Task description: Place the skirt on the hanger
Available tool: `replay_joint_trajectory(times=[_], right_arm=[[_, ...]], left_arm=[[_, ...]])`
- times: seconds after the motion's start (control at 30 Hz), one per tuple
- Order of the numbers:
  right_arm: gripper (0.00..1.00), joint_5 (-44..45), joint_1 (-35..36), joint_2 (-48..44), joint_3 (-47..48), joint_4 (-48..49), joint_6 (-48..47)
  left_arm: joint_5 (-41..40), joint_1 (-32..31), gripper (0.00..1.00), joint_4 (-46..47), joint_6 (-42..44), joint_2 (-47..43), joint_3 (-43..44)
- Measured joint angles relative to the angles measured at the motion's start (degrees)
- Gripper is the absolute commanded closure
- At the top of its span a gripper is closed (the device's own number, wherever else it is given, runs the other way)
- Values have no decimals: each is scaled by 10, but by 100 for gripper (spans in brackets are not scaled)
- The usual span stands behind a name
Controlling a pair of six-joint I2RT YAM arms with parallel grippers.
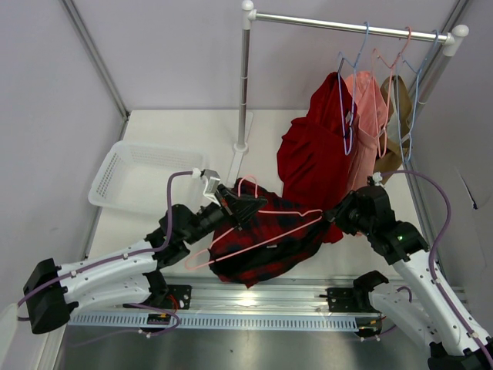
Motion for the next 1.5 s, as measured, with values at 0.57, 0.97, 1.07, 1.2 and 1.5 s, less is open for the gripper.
replay_joint_trajectory(times=[0.57, 0.97, 1.07, 1.2, 1.5], right_arm=[[66, 9, 0, -5, 0, -9, -7], [68, 12, 0, -11, -9, -13, -11], [71, 13, 7, -23, -9, -31, -11], [78, 17, 43, -52, -9, -74, -9], [83, 57, 251, -34, -26, -105, 12]], left_arm=[[26, 0, 100, 2, 0, 15, 0], [5, 0, 100, -30, 0, 8, 0], [-32, 0, 100, -72, 2, 1, 3], [-67, 3, 100, -126, 4, 1, 17], [-87, 11, 100, -170, 4, 34, 43]])
